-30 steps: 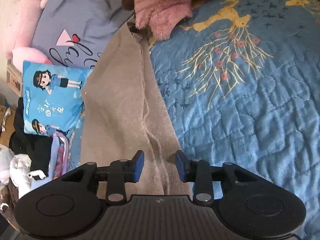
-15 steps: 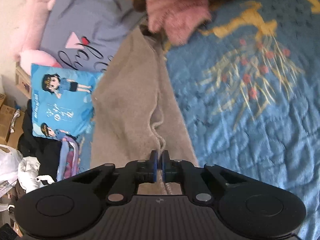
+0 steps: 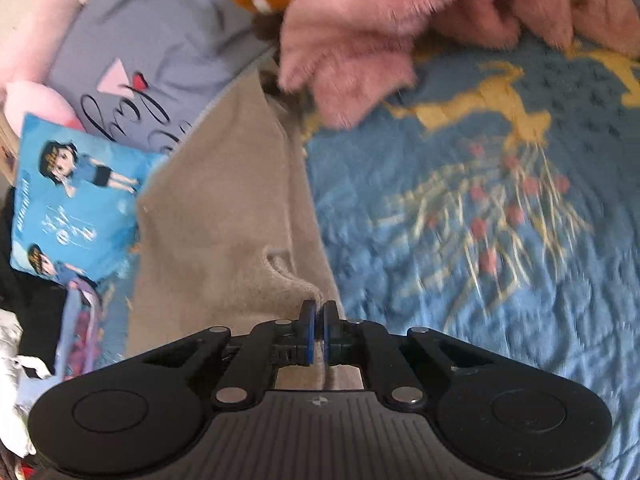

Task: Fold clothes
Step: 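Fold the held sweater edge over with the right gripper and release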

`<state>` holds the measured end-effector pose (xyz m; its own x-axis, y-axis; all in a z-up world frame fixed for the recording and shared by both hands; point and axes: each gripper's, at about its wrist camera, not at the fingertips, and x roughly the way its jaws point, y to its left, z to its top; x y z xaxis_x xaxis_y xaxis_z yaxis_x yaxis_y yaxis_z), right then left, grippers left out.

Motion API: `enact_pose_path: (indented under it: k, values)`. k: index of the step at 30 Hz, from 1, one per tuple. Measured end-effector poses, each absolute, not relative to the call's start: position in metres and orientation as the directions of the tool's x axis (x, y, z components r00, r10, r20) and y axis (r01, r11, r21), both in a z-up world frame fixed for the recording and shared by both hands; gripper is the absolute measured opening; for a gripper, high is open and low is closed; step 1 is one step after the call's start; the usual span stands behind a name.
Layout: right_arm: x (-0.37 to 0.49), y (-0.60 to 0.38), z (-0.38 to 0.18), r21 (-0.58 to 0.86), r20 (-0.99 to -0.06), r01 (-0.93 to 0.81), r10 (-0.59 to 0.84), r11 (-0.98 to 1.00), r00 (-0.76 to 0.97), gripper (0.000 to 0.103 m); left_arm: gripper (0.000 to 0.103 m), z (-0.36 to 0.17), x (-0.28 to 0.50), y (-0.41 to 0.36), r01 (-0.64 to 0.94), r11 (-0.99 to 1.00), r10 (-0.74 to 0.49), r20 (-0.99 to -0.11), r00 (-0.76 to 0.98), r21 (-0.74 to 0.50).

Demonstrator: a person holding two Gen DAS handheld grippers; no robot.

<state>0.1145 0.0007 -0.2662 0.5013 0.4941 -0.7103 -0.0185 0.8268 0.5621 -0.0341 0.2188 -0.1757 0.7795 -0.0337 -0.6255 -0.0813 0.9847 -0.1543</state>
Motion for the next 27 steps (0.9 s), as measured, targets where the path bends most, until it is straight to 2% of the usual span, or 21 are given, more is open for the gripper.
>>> enact_pose_path:
  k: [3, 4, 7, 12, 19, 25, 27]
  values:
    - [0.107, -0.002, -0.261, 0.571, -0.698, -0.018, 0.497, 0.821, 0.516, 0.006, 0.075, -0.174, -0.036, 0.23, -0.127, 0.982, 0.012, -0.618, 0.786, -0.142]
    - [0.104, -0.005, -0.258, 0.569, -0.696, -0.011, 0.489, 0.822, 0.526, 0.012, 0.075, -0.172, -0.037, 0.235, -0.145, 0.979, 0.027, -0.615, 0.788, -0.142]
    - [0.091, -0.013, -0.245, 0.557, -0.683, -0.01, 0.465, 0.831, 0.563, 0.019, 0.075, -0.169, -0.04, 0.255, -0.209, 0.966, 0.076, -0.607, 0.791, -0.151]
    - [0.044, 0.002, -0.221, 0.501, -0.629, -0.215, 0.523, 0.838, 0.574, 0.019, 0.075, -0.168, -0.046, 0.29, -0.296, 0.937, 0.127, -0.606, 0.785, -0.187]
    - [-0.005, 0.056, -0.231, 0.363, -0.665, -0.546, 0.62, 0.755, 0.416, 0.019, 0.077, -0.164, -0.053, 0.297, -0.303, 0.937, 0.148, -0.588, 0.795, -0.173]
    - [-0.014, 0.086, -0.233, 0.122, -0.714, -0.601, 0.49, 0.79, 0.5, 0.019, 0.08, -0.164, -0.062, 0.309, -0.333, 0.925, 0.168, -0.588, 0.791, -0.183]
    - [-0.012, 0.086, -0.233, 0.113, -0.726, -0.597, 0.477, 0.794, 0.496, 0.011, 0.08, -0.164, -0.065, 0.315, -0.342, 0.919, 0.169, -0.586, 0.792, -0.196]
